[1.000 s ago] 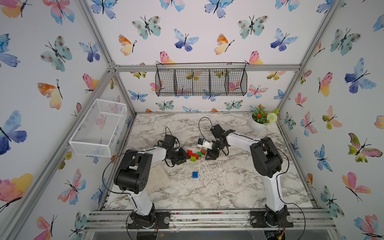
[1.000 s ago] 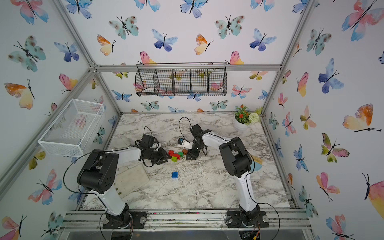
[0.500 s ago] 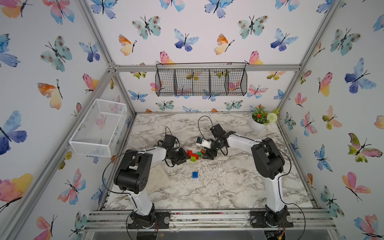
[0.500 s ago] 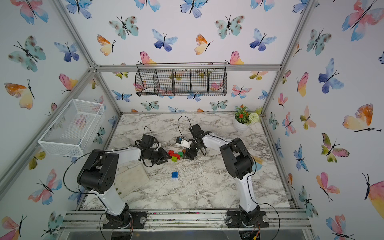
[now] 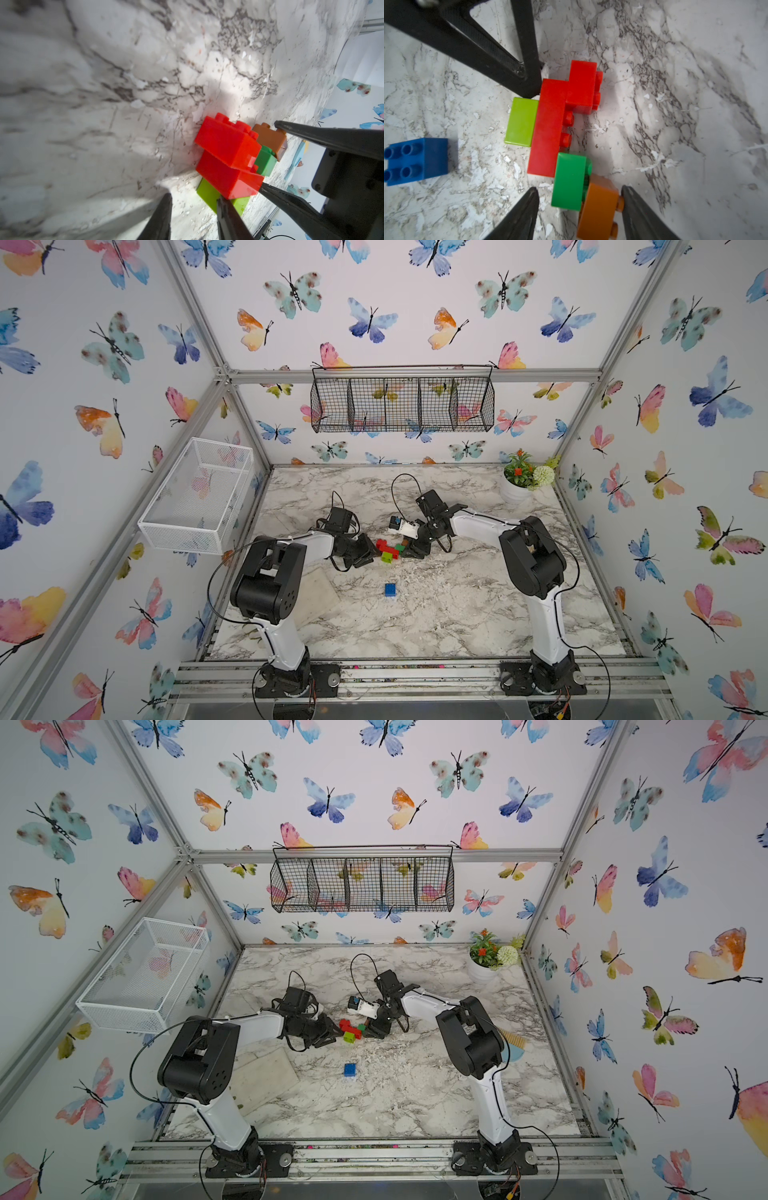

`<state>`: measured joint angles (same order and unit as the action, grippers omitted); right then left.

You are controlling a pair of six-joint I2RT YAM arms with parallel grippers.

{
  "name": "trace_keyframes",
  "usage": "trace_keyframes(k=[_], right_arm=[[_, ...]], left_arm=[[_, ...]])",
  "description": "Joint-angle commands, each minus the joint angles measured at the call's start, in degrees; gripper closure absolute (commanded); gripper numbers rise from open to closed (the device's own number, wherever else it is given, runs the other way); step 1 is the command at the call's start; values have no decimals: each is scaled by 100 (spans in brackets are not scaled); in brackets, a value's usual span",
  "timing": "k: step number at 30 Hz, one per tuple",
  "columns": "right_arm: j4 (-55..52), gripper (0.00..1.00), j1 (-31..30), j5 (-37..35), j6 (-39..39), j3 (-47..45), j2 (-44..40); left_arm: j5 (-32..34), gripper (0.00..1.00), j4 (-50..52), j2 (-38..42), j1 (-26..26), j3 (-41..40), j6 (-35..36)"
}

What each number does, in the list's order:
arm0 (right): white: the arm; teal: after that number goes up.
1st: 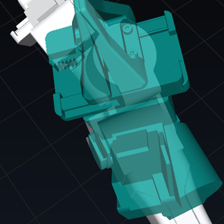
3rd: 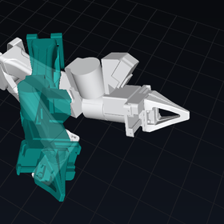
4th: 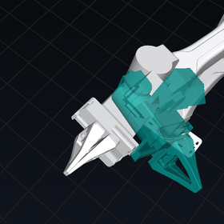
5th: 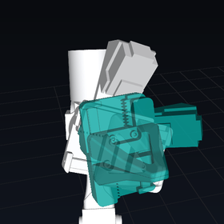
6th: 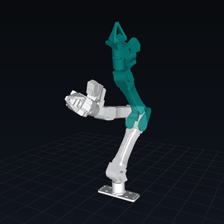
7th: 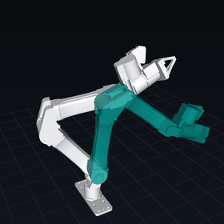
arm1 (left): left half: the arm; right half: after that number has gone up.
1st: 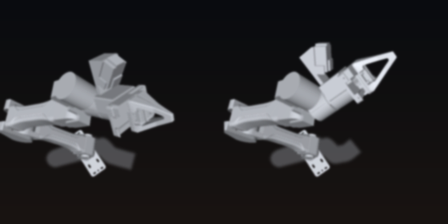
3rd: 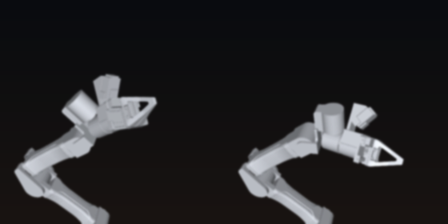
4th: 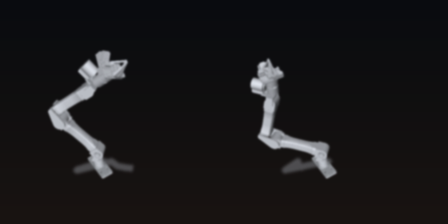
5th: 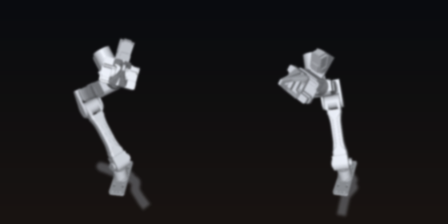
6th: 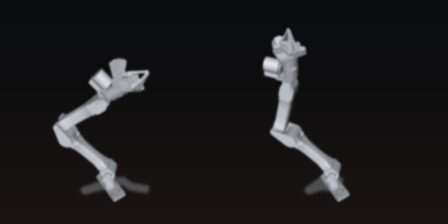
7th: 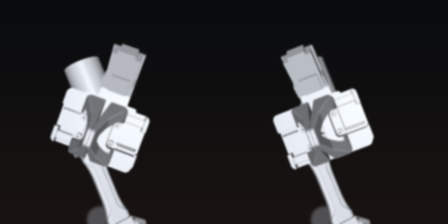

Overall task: Assemble the letter v with lego
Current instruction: Assemble the lego brick with the lego brick.

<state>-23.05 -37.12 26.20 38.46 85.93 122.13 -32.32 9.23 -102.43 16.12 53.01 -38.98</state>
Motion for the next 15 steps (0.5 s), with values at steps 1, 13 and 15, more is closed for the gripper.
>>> trace_keyframes(k=[1,13,15], right_arm=[[-24,35,-33,-31,48,101,155],[26,36,-33,-123,57,57,242],[80,36,-32,-132,56,40,235]], left_arm=[[205,60,307,-243,-39,-19,101],[205,60,311,-277,-37,-6,111],[203,60,307,-279,-39,-11,122]])
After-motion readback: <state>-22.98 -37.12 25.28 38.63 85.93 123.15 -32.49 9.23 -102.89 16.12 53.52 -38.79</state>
